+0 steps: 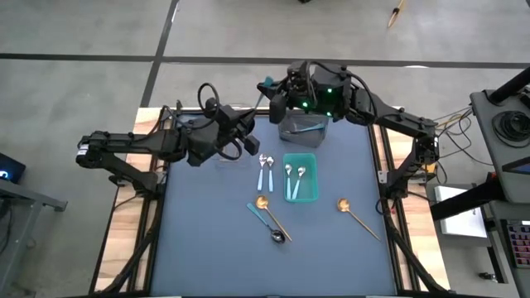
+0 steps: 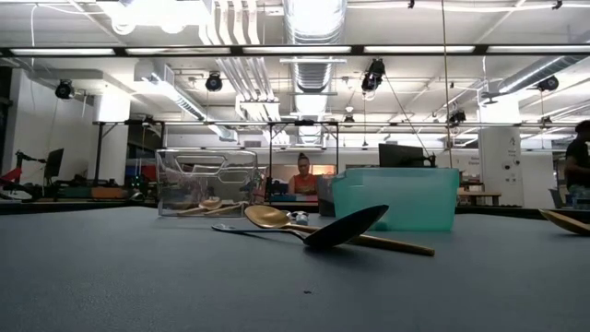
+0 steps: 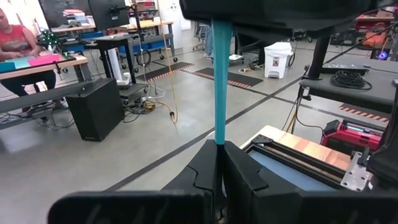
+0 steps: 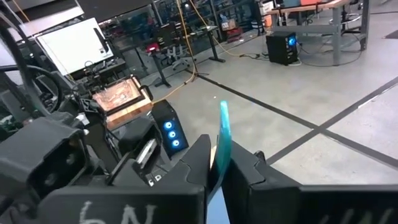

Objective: Sort silverware by color (type)
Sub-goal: Put the blue spoon into the black bin

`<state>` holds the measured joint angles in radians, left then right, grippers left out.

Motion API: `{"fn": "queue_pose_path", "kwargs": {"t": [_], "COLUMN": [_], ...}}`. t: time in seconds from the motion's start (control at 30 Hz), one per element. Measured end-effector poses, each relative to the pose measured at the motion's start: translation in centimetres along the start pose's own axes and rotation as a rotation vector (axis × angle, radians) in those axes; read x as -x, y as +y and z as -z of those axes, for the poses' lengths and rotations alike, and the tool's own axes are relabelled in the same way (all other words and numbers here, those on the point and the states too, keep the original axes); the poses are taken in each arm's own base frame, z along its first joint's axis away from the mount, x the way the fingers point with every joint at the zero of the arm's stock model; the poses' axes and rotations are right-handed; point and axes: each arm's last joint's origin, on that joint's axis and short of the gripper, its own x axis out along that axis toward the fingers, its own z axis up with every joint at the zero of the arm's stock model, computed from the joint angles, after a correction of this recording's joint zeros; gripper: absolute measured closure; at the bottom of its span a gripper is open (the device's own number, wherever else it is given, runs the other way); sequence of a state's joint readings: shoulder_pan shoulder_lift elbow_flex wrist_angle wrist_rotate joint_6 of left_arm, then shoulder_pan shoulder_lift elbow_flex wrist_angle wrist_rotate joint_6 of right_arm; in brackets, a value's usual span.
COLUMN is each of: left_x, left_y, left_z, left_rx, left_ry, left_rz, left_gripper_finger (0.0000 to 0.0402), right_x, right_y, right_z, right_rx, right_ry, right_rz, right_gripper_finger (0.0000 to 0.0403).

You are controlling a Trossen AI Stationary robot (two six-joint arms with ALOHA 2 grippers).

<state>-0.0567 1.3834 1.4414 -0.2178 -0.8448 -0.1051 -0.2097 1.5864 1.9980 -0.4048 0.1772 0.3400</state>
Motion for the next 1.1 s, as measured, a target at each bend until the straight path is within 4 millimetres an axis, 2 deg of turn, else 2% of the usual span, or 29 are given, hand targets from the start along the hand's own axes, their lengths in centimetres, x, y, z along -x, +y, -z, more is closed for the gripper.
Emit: {"fn": "queue_pose_path", "kwargs": {"t": [0.43, 0.6, 0.83, 0.97, 1.1], "left_x": [0.0, 0.1, 0.2, 0.8, 1.4], "left_y": [0.0, 0.1, 0.2, 0.8, 1.7], "left_z": [0.0, -0.3, -0.6, -1.1, -1.9], "left_rx": [0.004, 0.038, 0.043, -0.001, -0.006], "left_ry": [0.000, -0.022, -0.035, -0.050, -0.072], "left_rz": [-0.006, -0.009, -0.009, -0.010, -0.014], "left_gripper_finger": [0.0393, 0.0365, 0.0302, 0.0276, 0.0266], "right_x": [0.0, -0.1, -0.1, -0.1, 0.0], "right_y": [0.0, -0.1, -0.4, -1.8, -4.3], "right_z": [0.0, 0.1, 0.1, 0.2, 0.1], "right_rx": [-0.030, -0.028, -0.008, 0.018, 0.047], "right_ry": [-0.001, 0.004, 0.000, 0.041, 0.102], "right_rz": [0.007, 0.022, 0.051, 0.145, 0.238], "right_gripper_finger": [0.0394, 0.0395, 0.0395, 0.0395, 0.0395]}}
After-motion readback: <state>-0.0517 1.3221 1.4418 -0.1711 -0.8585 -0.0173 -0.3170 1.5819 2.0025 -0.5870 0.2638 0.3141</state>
